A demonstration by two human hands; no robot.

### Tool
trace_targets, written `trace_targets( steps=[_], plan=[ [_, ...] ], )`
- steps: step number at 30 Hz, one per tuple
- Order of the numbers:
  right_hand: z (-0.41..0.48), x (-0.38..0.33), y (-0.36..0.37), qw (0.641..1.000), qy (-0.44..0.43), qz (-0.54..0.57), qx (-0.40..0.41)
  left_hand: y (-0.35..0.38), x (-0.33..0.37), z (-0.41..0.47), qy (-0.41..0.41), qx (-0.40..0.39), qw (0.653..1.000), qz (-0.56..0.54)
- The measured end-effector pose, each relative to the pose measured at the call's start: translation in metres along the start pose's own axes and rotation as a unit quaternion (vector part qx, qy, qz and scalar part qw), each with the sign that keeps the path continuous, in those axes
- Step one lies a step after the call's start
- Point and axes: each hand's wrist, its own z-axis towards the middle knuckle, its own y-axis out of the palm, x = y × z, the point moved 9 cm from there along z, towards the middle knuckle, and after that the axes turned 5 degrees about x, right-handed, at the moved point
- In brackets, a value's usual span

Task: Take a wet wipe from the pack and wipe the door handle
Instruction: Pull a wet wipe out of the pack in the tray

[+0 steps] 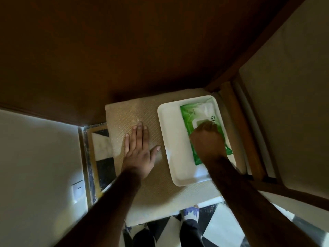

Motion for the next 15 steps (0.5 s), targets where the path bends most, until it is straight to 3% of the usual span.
trace_targets(
  steps=[3,5,8,10,12,15],
  plan=[
    [-0.003,0.009,-0.008,0.992,0.009,0.122,0.015,-0.004,0.000,-0.001,-0.005,-0.030,1.000,-0.001],
    [-0.009,0.037,-0.015,0.963,0.063,0.250,0.080,-0.013,0.003,0.001,-0.017,-0.043,0.998,-0.038],
    [-0.019,0.082,0.004,0.858,0.137,0.489,0.080,-0.053,0.016,0.006,-0.065,0.026,0.986,-0.153],
    [-0.027,0.103,0.027,0.759,0.214,0.613,0.050,-0.082,0.048,0.011,-0.017,0.090,0.983,-0.160],
    [-0.028,0.112,0.045,0.679,0.266,0.684,0.030,-0.093,0.094,0.017,0.070,0.093,0.982,-0.150],
    [-0.026,0.112,0.056,0.651,0.284,0.704,0.009,-0.085,0.158,0.030,0.166,0.041,0.980,-0.107]
  ],
)
